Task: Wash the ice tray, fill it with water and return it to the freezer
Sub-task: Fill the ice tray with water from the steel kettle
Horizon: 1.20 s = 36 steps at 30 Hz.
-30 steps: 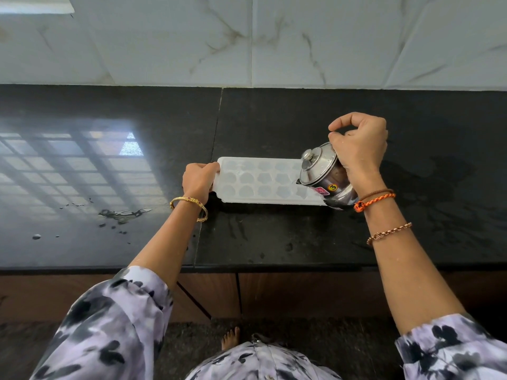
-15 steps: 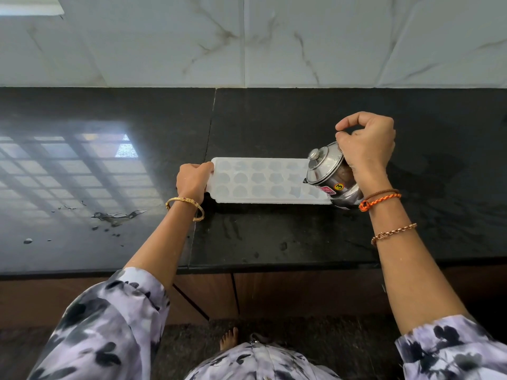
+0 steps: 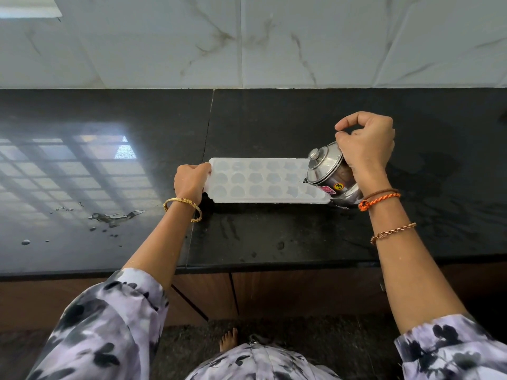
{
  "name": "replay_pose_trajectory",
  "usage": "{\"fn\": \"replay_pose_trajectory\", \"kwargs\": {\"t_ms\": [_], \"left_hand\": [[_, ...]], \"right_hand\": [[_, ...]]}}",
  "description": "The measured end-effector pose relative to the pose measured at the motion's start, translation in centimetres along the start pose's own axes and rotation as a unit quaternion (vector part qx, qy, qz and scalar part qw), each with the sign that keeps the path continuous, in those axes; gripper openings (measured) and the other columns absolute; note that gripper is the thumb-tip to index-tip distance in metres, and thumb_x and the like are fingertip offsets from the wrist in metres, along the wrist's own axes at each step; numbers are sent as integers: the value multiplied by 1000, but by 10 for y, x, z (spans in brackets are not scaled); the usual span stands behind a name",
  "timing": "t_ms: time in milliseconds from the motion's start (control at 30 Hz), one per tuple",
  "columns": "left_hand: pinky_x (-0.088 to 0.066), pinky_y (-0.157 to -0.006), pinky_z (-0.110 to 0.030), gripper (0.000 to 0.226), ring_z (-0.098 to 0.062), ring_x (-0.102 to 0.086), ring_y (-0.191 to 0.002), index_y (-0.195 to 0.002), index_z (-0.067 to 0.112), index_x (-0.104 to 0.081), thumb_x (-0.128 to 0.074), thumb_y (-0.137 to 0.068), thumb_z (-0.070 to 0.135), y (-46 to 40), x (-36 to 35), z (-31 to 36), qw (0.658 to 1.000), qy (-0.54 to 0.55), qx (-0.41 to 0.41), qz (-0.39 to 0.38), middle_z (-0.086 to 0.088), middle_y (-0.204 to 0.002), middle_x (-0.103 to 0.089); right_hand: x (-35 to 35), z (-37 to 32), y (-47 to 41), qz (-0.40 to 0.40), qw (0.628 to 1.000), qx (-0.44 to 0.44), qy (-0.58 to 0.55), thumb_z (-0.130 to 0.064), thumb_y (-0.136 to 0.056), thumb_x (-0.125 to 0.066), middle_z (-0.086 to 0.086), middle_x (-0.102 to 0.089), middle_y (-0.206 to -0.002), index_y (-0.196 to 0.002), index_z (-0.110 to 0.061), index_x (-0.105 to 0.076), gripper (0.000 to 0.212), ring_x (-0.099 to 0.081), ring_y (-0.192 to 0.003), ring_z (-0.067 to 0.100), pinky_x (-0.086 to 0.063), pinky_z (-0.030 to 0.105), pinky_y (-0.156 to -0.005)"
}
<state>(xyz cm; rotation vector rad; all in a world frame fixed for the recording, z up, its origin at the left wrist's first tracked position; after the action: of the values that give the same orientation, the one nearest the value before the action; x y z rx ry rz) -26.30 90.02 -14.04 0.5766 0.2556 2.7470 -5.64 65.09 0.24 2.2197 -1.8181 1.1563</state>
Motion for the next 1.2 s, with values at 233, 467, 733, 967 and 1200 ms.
{"fn": "replay_pose_trajectory", "kwargs": {"t_ms": [233, 467, 733, 967, 1200], "left_hand": [[-30, -57, -29, 27, -19, -36, -64, -52, 14, -41, -56, -75, 18, 1, 0, 1, 1000, -4, 3, 0, -4, -60, -36], [-31, -57, -29, 26, -21, -39, -67, -51, 14, -42, -55, -74, 18, 2, 0, 0, 1000, 4, 4, 1, -5, -61, -39], [-35, -64, -32, 25, -22, -42, -73, -55, 14, -44, -56, -76, 20, 2, -1, 0, 1000, 2, 8, -5, -6, -66, -41], [-35, -65, -32, 22, -22, -42, -73, -55, 13, -47, -55, -74, 19, 3, 0, 1, 1000, -4, 10, 5, -9, -73, -45], [-35, -62, -30, 24, -22, -42, -72, -55, 12, -47, -55, -77, 19, 2, 0, 1, 1000, -6, 9, 6, -6, -66, -42]], "right_hand": [[2, 2, 0, -1, 1000, -3, -7, -3, -80, -61, -4, -60, -67, -84, -15, -67, 14, -53, -55, 7, -22, -2, -56], [5, 8, -2, 14, 999, -18, -30, -1, -75, -62, -4, -60, -63, -77, -19, -67, 19, -57, -58, 11, -34, 10, -54], [15, 20, -5, 37, 998, -38, -25, -1, -74, -61, -5, -58, -60, -73, -26, -62, 25, -56, -57, 12, -32, 10, -53], [16, 24, -3, 35, 999, -39, 3, -2, -77, -61, -4, -57, -61, -79, -19, -67, 18, -56, -59, 13, -27, 7, -52], [17, 24, -2, 30, 999, -34, 18, -3, -78, -61, -2, -60, -68, -81, -19, -68, 18, -55, -62, 13, -26, 8, -52]]}}
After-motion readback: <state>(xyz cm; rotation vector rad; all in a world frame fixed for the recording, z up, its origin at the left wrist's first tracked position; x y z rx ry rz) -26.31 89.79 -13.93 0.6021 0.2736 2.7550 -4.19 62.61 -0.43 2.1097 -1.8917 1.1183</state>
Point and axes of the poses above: each hand's wrist, its own y-axis away from the middle knuckle, its own x-axis out of the back of the hand, z = x × y, the point moved 7 cm from there along -y, towards the middle knuckle
